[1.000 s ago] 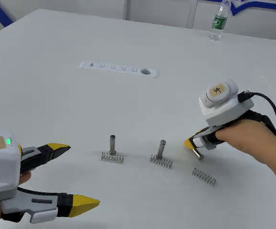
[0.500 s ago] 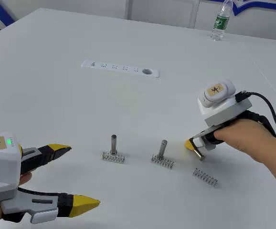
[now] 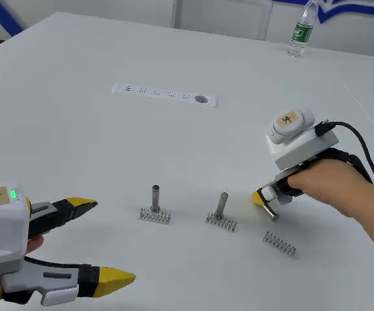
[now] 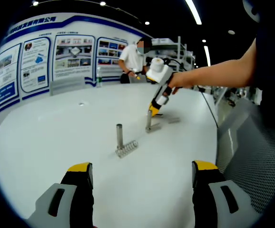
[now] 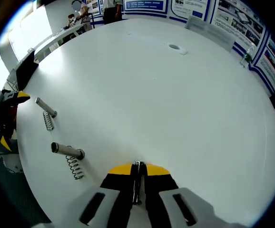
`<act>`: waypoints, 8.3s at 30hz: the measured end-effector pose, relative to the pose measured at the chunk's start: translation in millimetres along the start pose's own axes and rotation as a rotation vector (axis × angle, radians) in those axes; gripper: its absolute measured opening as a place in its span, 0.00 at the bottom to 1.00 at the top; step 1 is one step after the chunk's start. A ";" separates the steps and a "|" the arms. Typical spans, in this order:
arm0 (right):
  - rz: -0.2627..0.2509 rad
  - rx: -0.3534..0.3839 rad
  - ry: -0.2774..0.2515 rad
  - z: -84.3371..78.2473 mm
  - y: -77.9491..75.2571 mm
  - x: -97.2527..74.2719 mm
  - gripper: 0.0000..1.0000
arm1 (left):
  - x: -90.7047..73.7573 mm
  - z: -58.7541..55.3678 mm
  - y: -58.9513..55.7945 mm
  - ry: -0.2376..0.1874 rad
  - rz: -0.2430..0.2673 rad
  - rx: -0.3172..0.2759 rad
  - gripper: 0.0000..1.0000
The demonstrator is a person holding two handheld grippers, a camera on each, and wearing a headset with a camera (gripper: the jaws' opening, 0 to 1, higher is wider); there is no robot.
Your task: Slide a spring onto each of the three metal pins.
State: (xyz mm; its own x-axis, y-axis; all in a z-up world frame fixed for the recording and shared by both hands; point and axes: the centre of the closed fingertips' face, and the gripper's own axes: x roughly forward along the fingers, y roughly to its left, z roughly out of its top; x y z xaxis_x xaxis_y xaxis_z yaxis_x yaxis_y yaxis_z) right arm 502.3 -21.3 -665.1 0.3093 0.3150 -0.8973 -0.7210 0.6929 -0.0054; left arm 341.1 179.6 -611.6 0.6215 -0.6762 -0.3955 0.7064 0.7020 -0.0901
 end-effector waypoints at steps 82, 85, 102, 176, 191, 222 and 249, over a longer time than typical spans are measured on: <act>-0.040 0.003 -0.283 -26.6 8.4 -65.5 0.09 | 0.4 14.5 -5.9 -0.019 -0.008 0.029 0.86; -0.043 -0.022 -0.273 -29.3 8.6 -65.8 0.09 | 0.7 14.6 -6.4 -0.018 -0.010 0.029 0.86; -0.038 -0.020 -0.279 -27.7 8.0 -66.2 0.12 | 1.9 14.9 -5.9 -0.018 -0.013 0.030 0.86; 0.088 -0.281 -0.055 -55.4 49.0 -27.3 0.15 | 2.8 14.5 -10.1 -0.018 -0.024 0.027 0.86; 0.143 -0.258 0.011 -56.9 48.5 -25.4 0.12 | 2.8 14.7 -11.7 -0.018 -0.025 0.028 0.86; 0.162 -0.198 -0.302 -13.1 88.6 -96.8 0.11 | 13.1 56.8 -46.3 -0.086 -0.144 0.067 0.78; 0.356 -0.161 -0.551 53.2 153.6 -144.0 0.11 | 58.0 96.3 -82.3 -0.151 -0.344 -0.028 0.61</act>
State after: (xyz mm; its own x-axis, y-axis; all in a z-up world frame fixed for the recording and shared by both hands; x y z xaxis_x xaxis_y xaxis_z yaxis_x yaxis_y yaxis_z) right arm 380.0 74.3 -513.3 0.2761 0.8205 -0.5005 -0.9077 0.3938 0.1448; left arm 351.6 61.1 -539.1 0.3937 -0.8975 -0.1987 0.8744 0.4323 -0.2201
